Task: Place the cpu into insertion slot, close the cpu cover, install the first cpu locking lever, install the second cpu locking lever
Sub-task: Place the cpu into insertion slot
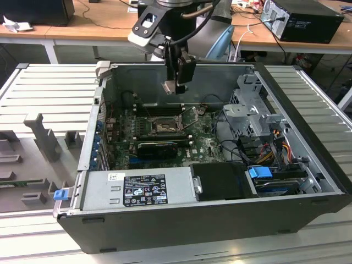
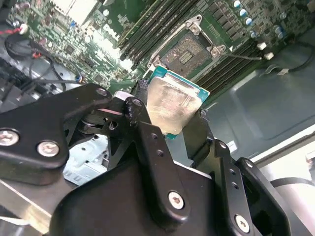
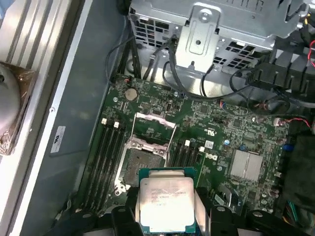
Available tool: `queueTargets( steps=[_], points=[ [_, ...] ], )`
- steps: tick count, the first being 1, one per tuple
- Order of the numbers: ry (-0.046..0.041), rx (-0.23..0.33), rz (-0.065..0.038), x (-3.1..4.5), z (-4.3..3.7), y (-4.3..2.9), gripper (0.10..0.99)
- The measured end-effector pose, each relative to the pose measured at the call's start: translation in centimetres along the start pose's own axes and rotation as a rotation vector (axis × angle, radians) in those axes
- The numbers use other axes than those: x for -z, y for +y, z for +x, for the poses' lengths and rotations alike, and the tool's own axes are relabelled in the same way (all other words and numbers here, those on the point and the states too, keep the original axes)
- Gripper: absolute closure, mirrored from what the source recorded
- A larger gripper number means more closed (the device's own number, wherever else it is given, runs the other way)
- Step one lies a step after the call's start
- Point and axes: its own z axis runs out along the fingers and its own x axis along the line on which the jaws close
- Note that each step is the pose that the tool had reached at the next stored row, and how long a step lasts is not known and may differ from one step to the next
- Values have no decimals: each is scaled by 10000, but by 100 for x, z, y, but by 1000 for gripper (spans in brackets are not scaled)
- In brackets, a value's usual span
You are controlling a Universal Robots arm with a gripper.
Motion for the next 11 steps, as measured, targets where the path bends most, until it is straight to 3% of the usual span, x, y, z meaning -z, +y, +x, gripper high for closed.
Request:
queueTargets(
  steps=[4, 9, 11],
  points=[
    [-116, -1341, -22, -26, 0, -2, 557],
    [-183, -2057, -30, -105, 2, -10, 557],
    [-188, -2098, -27, -143, 9, -15, 557]
  ],
)
